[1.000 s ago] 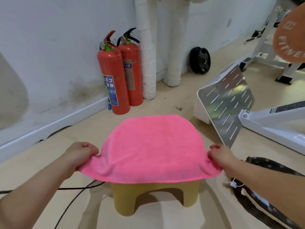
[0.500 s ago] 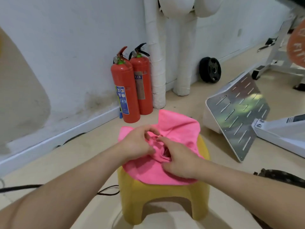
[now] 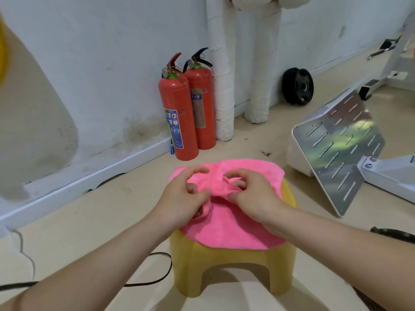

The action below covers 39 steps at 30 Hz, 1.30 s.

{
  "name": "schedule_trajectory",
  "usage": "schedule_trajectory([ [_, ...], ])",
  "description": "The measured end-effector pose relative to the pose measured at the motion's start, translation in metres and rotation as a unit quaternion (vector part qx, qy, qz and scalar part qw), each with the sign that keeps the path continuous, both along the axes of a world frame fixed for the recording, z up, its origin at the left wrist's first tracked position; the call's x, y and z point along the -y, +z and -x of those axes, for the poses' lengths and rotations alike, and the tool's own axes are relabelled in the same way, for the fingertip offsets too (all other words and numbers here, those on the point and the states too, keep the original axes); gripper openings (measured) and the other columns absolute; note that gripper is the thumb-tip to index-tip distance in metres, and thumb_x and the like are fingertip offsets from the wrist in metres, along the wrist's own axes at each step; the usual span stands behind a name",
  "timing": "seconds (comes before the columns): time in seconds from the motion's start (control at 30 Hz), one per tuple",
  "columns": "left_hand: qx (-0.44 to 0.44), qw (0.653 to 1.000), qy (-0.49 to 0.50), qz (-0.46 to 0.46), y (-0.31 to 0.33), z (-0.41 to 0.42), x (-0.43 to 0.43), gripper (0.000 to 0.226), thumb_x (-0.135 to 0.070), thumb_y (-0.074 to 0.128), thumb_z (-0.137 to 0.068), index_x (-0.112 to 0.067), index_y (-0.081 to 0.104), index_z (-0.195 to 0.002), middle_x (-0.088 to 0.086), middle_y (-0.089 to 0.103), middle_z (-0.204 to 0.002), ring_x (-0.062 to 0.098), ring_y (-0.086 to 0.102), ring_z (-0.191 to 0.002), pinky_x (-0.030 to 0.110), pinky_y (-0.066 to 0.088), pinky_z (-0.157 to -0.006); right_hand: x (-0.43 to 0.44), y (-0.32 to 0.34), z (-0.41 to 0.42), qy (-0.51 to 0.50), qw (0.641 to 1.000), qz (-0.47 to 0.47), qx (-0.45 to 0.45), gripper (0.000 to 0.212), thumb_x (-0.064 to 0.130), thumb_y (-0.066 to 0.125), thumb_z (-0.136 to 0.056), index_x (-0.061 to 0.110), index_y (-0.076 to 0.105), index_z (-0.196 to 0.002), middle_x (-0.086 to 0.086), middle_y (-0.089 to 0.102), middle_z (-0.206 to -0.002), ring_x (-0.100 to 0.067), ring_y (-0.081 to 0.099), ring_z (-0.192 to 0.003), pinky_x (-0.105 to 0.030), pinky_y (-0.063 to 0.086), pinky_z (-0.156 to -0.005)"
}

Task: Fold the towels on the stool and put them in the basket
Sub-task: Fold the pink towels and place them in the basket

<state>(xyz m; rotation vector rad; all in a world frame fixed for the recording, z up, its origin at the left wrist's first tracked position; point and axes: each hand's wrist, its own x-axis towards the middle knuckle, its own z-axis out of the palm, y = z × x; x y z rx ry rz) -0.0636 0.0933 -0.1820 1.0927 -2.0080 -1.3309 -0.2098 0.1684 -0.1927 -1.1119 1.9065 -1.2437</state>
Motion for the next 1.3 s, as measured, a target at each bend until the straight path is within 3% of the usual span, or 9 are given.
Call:
schedule_trajectory([
  [0.13,-0.097,0.992,-0.02,-0.079,0.019,0.005,-0.007,0.034,0.005,0.059,-0.086,-0.02,0.067,-0.108,0.013,0.062,-0.071,0.016,0.056,-0.051,0.024,0.053,-0.055,0.001,0.023,-0.008,-0.003,0.972,0.053,0.227,0.033,-0.009,0.062,-0.081,0.011,0.064,-0.107,-0.006,0.073,-0.089,-0.015,0.065,-0.077,-0.027,0.052,-0.075],
  [0.2,-0.1,0.99,-0.029,-0.095,0.024,0.005,-0.008,0.033,0.004,0.069,-0.074,-0.015,0.068,-0.101,0.009,0.066,-0.073,0.018,0.059,-0.059,0.028,0.053,-0.064,0.0,0.031,-0.006,-0.001,0.964,0.043,0.264,0.028,-0.006,0.063,-0.08,0.01,0.067,-0.102,-0.007,0.073,-0.084,-0.016,0.065,-0.076,-0.029,0.053,-0.074],
  [0.3,-0.087,0.989,-0.05,-0.109,0.025,0.002,-0.008,0.041,0.005,0.07,-0.064,-0.008,0.062,-0.102,0.007,0.071,-0.074,0.025,0.062,-0.076,0.044,0.051,-0.08,-0.002,0.039,-0.001,-0.022,0.971,0.03,0.236,0.015,0.003,0.065,-0.082,0.014,0.073,-0.089,-0.003,0.068,-0.071,-0.009,0.057,-0.059,-0.016,0.045,-0.051],
  [0.37,-0.073,0.994,-0.041,-0.073,0.026,0.002,-0.007,0.025,0.011,0.064,-0.079,-0.007,0.063,-0.097,0.011,0.074,-0.08,0.027,0.066,-0.078,0.049,0.052,-0.085,-0.002,0.038,0.003,-0.028,0.979,0.043,0.197,0.011,0.011,0.065,-0.086,0.016,0.075,-0.083,-0.005,0.071,-0.075,-0.011,0.058,-0.064,-0.022,0.046,-0.058],
  [0.47,-0.033,0.997,-0.032,0.061,0.03,0.002,-0.003,0.019,-0.003,0.062,-0.088,-0.018,0.073,-0.086,0.003,0.073,-0.076,0.011,0.065,-0.069,0.033,0.051,-0.074,-0.005,0.039,0.002,-0.027,0.987,0.062,0.148,0.015,0.019,0.064,-0.089,0.013,0.076,-0.083,-0.004,0.071,-0.075,-0.011,0.056,-0.067,-0.027,0.045,-0.065],
  [0.63,0.032,0.953,-0.074,0.292,0.042,-0.001,0.006,0.012,-0.026,0.066,-0.086,-0.028,0.076,-0.092,-0.008,0.054,-0.086,0.008,0.052,-0.086,0.018,0.04,-0.076,-0.008,0.047,-0.005,0.036,0.988,0.074,0.127,0.021,0.007,0.06,-0.091,0.02,0.076,-0.087,0.004,0.072,-0.074,-0.004,0.06,-0.068,-0.018,0.047,-0.065],
  [0.73,-0.02,0.967,-0.08,0.242,0.051,-0.001,0.002,0.013,-0.016,0.075,-0.08,-0.029,0.076,-0.084,-0.008,0.072,-0.079,0.006,0.064,-0.077,0.021,0.05,-0.072,-0.012,0.054,-0.009,0.034,0.986,0.087,0.141,0.017,0.003,0.064,-0.087,0.015,0.075,-0.09,-0.009,0.074,-0.083,-0.009,0.063,-0.071,-0.018,0.05,-0.065],
  [0.97,-0.083,0.985,-0.007,0.15,0.056,0.0,-0.001,0.01,-0.011,0.082,-0.07,-0.016,0.075,-0.075,0.0,0.074,-0.071,0.014,0.069,-0.07,0.03,0.057,-0.071,-0.018,0.062,-0.021,0.033,0.97,0.113,0.215,0.013,-0.001,0.064,-0.085,0.007,0.074,-0.086,-0.025,0.071,-0.086,-0.017,0.061,-0.071,-0.016,0.051,-0.06],
  [1.3,-0.083,0.984,-0.022,0.158,0.064,-0.001,0.0,0.024,-0.008,0.08,-0.071,-0.025,0.075,-0.087,0.002,0.072,-0.074,0.009,0.065,-0.07,0.029,0.055,-0.076,-0.017,0.059,-0.022,0.034,0.965,0.148,0.212,0.014,0.001,0.066,-0.084,0.005,0.074,-0.095,-0.013,0.075,-0.086,-0.015,0.067,-0.076,-0.018,0.055,-0.07],
])
